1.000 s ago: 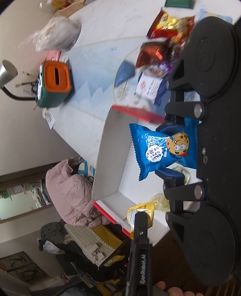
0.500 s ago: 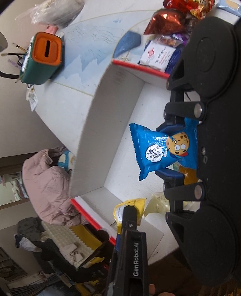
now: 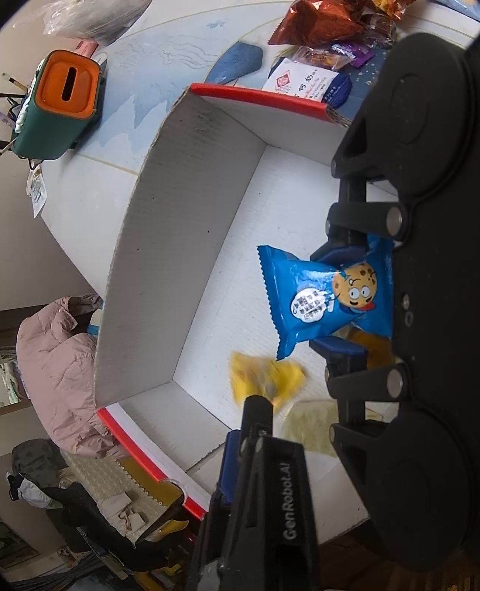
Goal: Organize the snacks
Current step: 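Carry both packets over the box and open both grippers to drop them inside, then move both tools back from the box toward the remaining snacks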
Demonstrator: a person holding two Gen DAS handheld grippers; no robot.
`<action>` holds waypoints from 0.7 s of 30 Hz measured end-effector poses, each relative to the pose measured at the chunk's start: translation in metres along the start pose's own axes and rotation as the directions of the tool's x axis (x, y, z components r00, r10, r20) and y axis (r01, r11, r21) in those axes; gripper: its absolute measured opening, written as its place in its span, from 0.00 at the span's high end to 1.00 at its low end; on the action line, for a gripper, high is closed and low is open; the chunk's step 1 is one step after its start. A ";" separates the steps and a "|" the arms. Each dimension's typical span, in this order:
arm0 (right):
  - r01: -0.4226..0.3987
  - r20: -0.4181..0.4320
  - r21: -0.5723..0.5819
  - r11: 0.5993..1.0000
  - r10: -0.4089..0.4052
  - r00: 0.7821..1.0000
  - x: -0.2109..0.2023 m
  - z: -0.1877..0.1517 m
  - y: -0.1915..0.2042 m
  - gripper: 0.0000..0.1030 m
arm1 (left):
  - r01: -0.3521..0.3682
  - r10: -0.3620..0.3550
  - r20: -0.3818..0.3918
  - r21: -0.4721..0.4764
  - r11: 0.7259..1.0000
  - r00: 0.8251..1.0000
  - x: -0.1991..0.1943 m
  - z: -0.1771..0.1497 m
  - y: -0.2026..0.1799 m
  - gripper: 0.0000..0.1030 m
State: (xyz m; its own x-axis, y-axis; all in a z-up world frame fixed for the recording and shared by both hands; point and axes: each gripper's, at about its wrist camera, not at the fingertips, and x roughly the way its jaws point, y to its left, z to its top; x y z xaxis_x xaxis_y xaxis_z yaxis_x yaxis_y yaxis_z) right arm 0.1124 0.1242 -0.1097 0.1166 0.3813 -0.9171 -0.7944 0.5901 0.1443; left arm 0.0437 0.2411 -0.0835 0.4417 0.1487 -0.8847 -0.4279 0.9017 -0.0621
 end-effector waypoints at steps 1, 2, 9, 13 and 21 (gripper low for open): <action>0.000 -0.001 0.001 1.000 0.000 1.000 0.000 0.000 -0.001 0.60 | 0.001 -0.001 0.002 0.004 1.000 1.000 0.000 -0.001 -0.001 0.72; 0.001 0.001 0.001 1.000 -0.001 1.000 -0.001 -0.001 -0.001 0.60 | 0.000 0.000 0.004 0.007 1.000 1.000 -0.001 -0.001 -0.002 0.72; -0.019 0.029 0.015 1.000 0.019 0.999 -0.010 -0.003 -0.003 0.51 | 0.017 -0.017 0.021 0.006 1.000 1.000 -0.010 -0.006 -0.006 0.71; -0.039 0.055 0.020 0.999 0.038 0.998 -0.024 -0.005 -0.006 0.46 | 0.026 -0.027 0.039 0.009 1.000 0.999 -0.021 -0.009 -0.011 0.62; -0.044 0.139 0.027 0.999 0.040 0.990 -0.062 -0.016 -0.014 0.32 | 0.068 -0.070 0.120 0.025 0.997 0.990 -0.052 -0.014 -0.027 0.47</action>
State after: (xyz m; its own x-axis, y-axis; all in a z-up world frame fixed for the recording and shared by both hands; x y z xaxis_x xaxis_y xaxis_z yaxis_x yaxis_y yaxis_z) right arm 0.1066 0.0807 -0.0607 0.1667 0.4994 -0.8502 -0.7825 0.5917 0.1941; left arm 0.0211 0.2032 -0.0423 0.5622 0.1327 -0.8163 -0.3775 0.9194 -0.1106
